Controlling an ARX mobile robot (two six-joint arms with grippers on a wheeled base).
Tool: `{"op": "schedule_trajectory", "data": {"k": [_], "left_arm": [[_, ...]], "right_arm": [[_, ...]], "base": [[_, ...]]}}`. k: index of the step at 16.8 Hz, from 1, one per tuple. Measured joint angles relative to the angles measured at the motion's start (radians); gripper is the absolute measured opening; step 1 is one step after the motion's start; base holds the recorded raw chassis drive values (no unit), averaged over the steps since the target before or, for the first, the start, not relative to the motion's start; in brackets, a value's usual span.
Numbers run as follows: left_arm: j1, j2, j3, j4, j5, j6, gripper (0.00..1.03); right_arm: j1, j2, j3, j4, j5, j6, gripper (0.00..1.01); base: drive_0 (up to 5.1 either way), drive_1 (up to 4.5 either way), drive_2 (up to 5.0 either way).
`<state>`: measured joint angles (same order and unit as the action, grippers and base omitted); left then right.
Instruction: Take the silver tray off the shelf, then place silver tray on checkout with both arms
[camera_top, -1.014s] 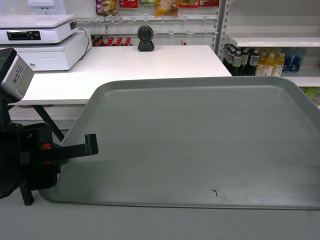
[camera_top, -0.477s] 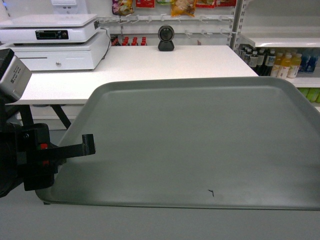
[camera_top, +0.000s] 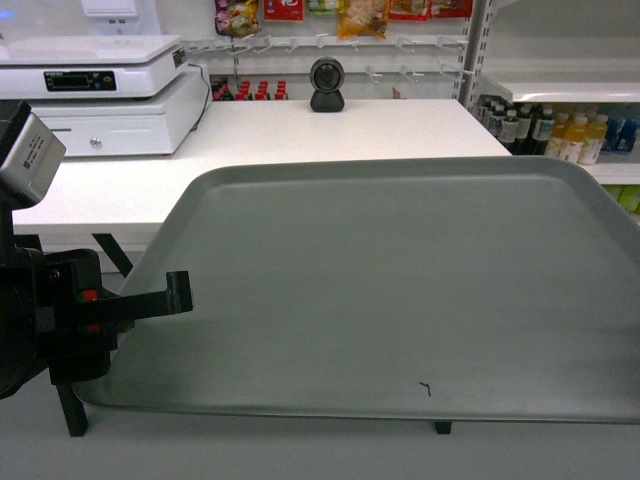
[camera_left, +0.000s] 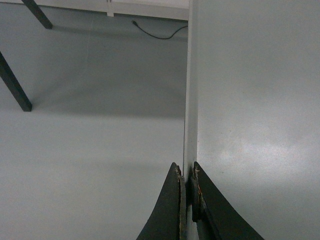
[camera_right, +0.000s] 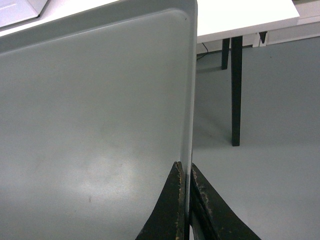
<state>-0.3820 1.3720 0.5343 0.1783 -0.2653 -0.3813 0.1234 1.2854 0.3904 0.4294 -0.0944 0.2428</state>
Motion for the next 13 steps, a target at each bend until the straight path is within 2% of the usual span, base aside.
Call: {"op": "schedule_trajectory", "data": {"k": [13], "left_arm": [[0.0, 0.0, 0.0, -0.001, -0.001, 0.0, 0.03]], "right_arm": [[0.0, 0.002, 0.0, -0.001, 0.001, 0.0, 0.03]], "base": [[-4.9, 2.56, 2.6]]}}
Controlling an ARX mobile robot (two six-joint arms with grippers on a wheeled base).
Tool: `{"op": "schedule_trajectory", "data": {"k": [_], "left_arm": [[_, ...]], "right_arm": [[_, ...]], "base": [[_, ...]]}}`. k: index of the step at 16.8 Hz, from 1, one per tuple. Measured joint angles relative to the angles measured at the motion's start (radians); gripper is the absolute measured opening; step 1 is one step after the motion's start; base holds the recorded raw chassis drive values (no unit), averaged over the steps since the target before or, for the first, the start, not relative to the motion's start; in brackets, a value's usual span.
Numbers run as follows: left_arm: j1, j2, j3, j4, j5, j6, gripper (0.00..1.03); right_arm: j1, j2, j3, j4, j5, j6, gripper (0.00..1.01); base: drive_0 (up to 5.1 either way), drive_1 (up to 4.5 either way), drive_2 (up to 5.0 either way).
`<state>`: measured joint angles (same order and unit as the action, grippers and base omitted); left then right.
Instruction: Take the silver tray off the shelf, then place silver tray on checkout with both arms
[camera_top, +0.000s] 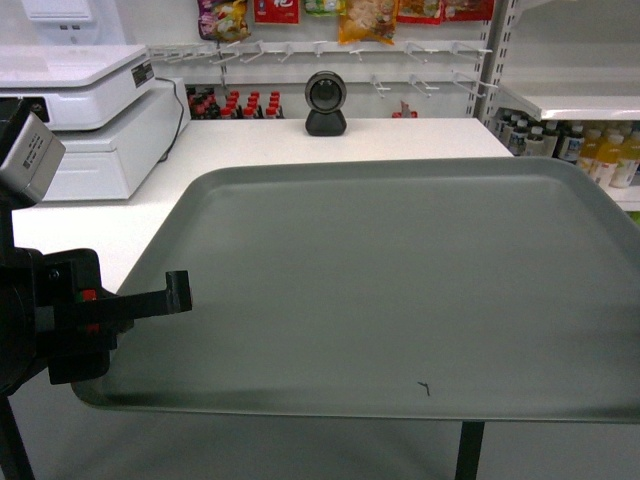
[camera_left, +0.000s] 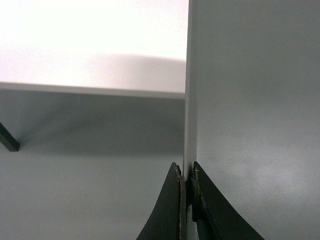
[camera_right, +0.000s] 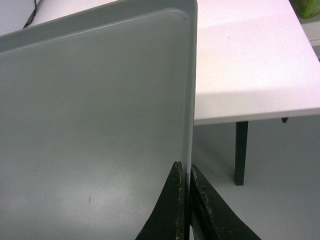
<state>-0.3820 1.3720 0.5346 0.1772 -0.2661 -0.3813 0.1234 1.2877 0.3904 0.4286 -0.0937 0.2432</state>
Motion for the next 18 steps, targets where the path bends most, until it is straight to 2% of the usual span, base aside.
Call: {"op": "schedule_trajectory", "data": {"k": [18], "left_arm": [[0.0, 0.0, 0.002, 0.001, 0.0, 0.0, 0.03]], "right_arm": [[0.0, 0.0, 0.002, 0.002, -0.001, 0.0, 0.03]], "base": [[-4.9, 2.56, 2.6]]}}
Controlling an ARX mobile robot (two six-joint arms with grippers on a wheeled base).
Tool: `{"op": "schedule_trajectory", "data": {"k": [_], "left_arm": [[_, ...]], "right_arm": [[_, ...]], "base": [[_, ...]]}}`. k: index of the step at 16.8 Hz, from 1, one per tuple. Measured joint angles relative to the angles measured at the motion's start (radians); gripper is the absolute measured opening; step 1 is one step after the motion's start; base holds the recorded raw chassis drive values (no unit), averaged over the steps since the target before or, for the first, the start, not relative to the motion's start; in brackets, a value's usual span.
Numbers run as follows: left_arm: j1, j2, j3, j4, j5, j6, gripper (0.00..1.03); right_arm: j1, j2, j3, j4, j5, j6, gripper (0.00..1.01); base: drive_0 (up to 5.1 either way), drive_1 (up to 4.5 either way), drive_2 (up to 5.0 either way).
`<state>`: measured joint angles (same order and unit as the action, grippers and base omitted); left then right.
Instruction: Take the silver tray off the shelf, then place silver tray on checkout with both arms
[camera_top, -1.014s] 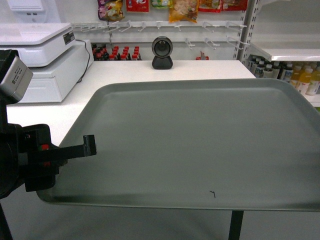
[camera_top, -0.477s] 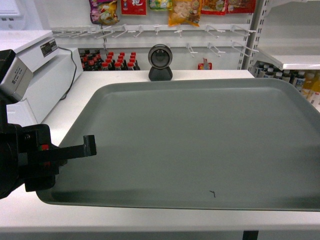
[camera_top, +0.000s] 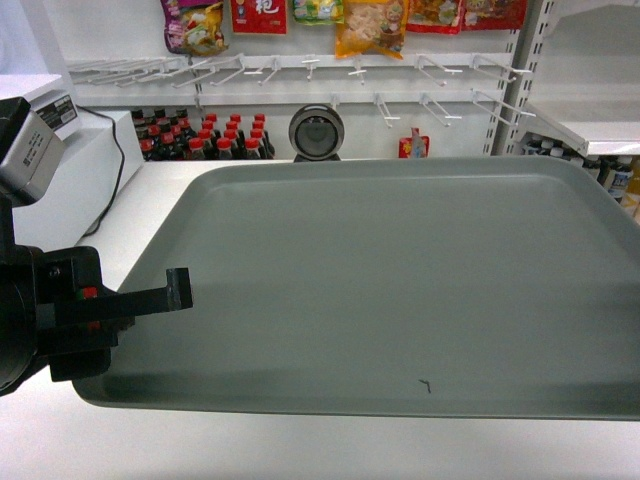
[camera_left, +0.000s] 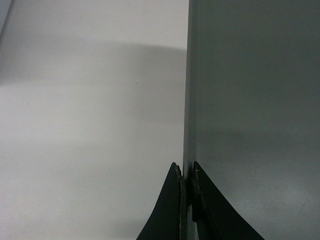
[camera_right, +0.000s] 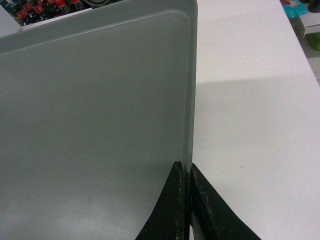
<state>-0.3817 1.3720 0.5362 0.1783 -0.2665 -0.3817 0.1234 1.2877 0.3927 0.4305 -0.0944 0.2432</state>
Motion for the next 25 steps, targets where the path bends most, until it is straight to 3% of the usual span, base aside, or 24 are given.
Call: {"op": "schedule_trajectory", "data": {"k": [3, 4, 5, 6, 7, 9, 11, 13, 14, 16, 17, 18, 19, 21, 22, 23, 24, 25], "left_arm": [[-0.008, 0.008, 0.025, -0.075, -0.04, 0.0, 0.03], [-0.011, 0.05, 0.089, -0.188, -0.107, 0.022, 0.03], [-0.002, 0.106, 0.132, -0.198, -0.148, 0.05, 0.03], [0.036, 0.198, 0.196, -0.15, -0.149, 0.092, 0.03], [0.067, 0.256, 0.242, -0.123, -0.128, 0.119, 0.04], [0.114, 0.385, 0.346, -0.031, -0.118, 0.213, 0.04], [0.14, 0.52, 0.461, 0.012, -0.116, 0.288, 0.04], [0.14, 0.632, 0.547, 0.027, -0.127, 0.339, 0.04], [0.134, 0.678, 0.578, 0.021, -0.137, 0.346, 0.04], [0.117, 0.739, 0.609, -0.029, -0.155, 0.332, 0.04], [0.109, 0.76, 0.616, -0.064, -0.152, 0.303, 0.04], [0.103, 0.792, 0.626, -0.097, -0.143, 0.227, 0.09], [0.1, 0.805, 0.627, -0.1, -0.151, 0.178, 0.2], [0.098, 0.781, 0.602, -0.041, -0.114, 0.135, 0.4], [0.104, 0.733, 0.568, -0.023, -0.082, 0.121, 0.5], [0.119, 0.647, 0.521, 0.017, -0.053, 0.118, 0.61], [0.14, 0.529, 0.499, 0.042, -0.062, 0.117, 0.71], [0.165, 0.42, 0.457, 0.243, -0.04, 0.151, 0.73]], "right_arm": [[-0.002, 0.0, 0.002, -0.012, -0.019, -0.002, 0.03], [-0.002, 0.021, 0.037, -0.088, -0.076, 0.019, 0.03], [0.008, 0.074, 0.067, -0.067, -0.106, 0.039, 0.03], [0.023, 0.162, 0.125, -0.019, -0.111, 0.07, 0.03], [0.032, 0.223, 0.168, 0.014, -0.102, 0.08, 0.03], [0.048, 0.37, 0.275, 0.085, -0.079, 0.103, 0.03], [0.063, 0.537, 0.378, 0.142, -0.036, 0.104, 0.03], [0.066, 0.675, 0.464, 0.158, -0.019, 0.096, 0.03], [0.066, 0.738, 0.502, 0.161, -0.012, 0.077, 0.03], [0.066, 0.847, 0.563, 0.139, 0.009, 0.026, 0.03], [0.066, 0.889, 0.574, 0.139, 0.024, -0.01, 0.04], [0.067, 0.92, 0.57, 0.144, 0.031, -0.09, 0.18], [0.068, 0.92, 0.561, 0.179, 0.023, -0.106, 0.29], [0.052, 0.866, 0.528, 0.225, 0.01, -0.098, 0.5], [0.038, 0.805, 0.499, 0.219, -0.013, -0.076, 0.59], [0.025, 0.752, 0.483, 0.286, 0.006, -0.063, 0.67], [0.018, 0.752, 0.437, 0.566, 0.131, -0.105, 0.58], [0.01, 0.732, 0.342, 0.727, 0.206, -0.161, 0.46]], "base": [[-4.9, 2.56, 2.6], [-4.9, 2.56, 2.6], [-4.9, 2.56, 2.6], [-4.9, 2.56, 2.6], [0.0, 0.0, 0.0], [0.0, 0.0, 0.0], [0.0, 0.0, 0.0], [0.0, 0.0, 0.0], [0.0, 0.0, 0.0], [0.0, 0.0, 0.0], [0.0, 0.0, 0.0], [0.0, 0.0, 0.0], [0.0, 0.0, 0.0], [0.0, 0.0, 0.0], [0.0, 0.0, 0.0], [0.0, 0.0, 0.0], [0.0, 0.0, 0.0], [0.0, 0.0, 0.0]]}}
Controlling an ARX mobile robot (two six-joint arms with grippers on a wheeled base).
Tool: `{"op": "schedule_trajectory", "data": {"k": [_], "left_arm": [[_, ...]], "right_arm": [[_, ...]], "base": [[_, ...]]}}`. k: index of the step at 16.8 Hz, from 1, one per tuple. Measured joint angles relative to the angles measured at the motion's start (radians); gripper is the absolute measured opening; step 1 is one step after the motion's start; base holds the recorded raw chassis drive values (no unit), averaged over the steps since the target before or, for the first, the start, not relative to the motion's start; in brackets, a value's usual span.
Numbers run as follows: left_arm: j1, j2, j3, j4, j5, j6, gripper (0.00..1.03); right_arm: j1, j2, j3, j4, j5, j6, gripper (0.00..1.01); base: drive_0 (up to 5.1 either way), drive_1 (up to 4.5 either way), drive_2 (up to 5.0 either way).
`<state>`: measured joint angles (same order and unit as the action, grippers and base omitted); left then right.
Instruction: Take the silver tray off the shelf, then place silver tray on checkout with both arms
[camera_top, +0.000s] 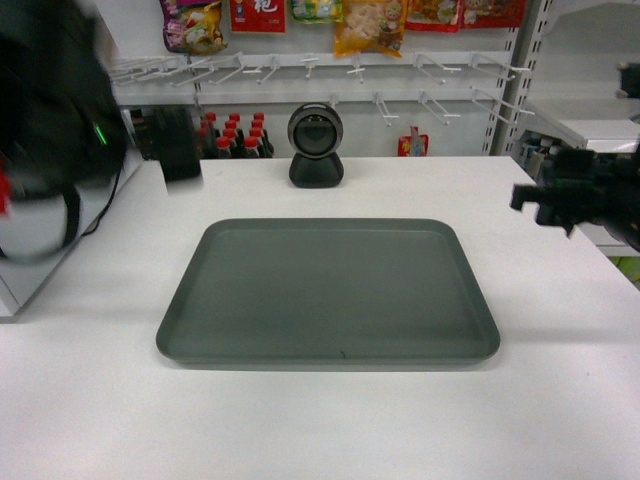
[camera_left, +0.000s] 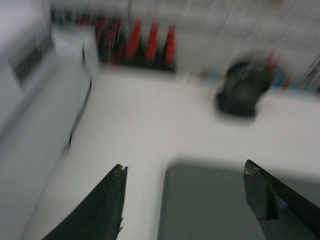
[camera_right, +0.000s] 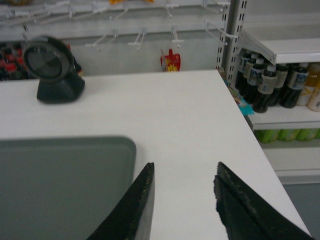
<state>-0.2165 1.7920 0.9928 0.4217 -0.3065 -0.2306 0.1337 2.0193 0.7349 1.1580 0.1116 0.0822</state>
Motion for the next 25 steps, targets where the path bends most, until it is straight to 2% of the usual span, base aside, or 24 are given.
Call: {"op": "schedule_trajectory", "data": {"k": [1, 2, 3, 4, 7, 8, 9, 14, 16, 19, 25], "left_arm": [[0.036, -0.101, -0.092, 0.286, 0.084, 0.076, 0.6], [0.056, -0.159, -0.208, 0.441, 0.118, 0.137, 0.5], [0.074, -0.187, -0.444, 0.581, 0.164, 0.195, 0.24], [0.1, -0.308, -0.559, 0.623, 0.189, 0.212, 0.01], [0.13, -0.436, -0.693, 0.618, 0.216, 0.213, 0.01], [0.135, -0.466, -0.731, 0.605, 0.225, 0.213, 0.01], [0.144, -0.521, -0.763, 0.6, 0.233, 0.213, 0.01], [0.19, -0.583, -0.83, 0.662, 0.297, 0.214, 0.01], [0.223, -0.626, -0.889, 0.59, 0.296, 0.213, 0.01], [0.216, -0.79, -0.919, 0.512, 0.306, 0.214, 0.01], [0.216, -1.106, -0.98, 0.238, 0.306, 0.214, 0.01]], "right_arm": [[-0.006, -0.031, -0.133, 0.09, 0.008, -0.033, 0.33], [-0.019, -0.079, -0.209, 0.116, 0.002, -0.051, 0.22], [-0.038, -0.253, -0.326, 0.137, -0.015, -0.066, 0.03], [-0.057, -0.349, -0.436, 0.123, -0.034, -0.07, 0.03], [-0.078, -0.523, -0.539, 0.13, -0.056, -0.074, 0.03], [-0.115, -0.573, -0.563, 0.11, -0.108, -0.076, 0.03], [-0.136, -0.625, -0.594, 0.072, -0.106, -0.076, 0.03], [-0.134, -0.746, -0.643, -0.003, -0.109, -0.076, 0.03], [-0.134, -0.905, -0.652, -0.161, -0.109, -0.076, 0.03], [-0.134, -1.078, -0.685, -0.281, -0.111, -0.076, 0.03], [-0.134, -1.392, -0.722, -0.549, -0.111, -0.076, 0.03]], "base": [[0.0, 0.0, 0.0], [0.0, 0.0, 0.0], [0.0, 0.0, 0.0], [0.0, 0.0, 0.0], [0.0, 0.0, 0.0], [0.0, 0.0, 0.0], [0.0, 0.0, 0.0], [0.0, 0.0, 0.0], [0.0, 0.0, 0.0], [0.0, 0.0, 0.0], [0.0, 0.0, 0.0]]}}
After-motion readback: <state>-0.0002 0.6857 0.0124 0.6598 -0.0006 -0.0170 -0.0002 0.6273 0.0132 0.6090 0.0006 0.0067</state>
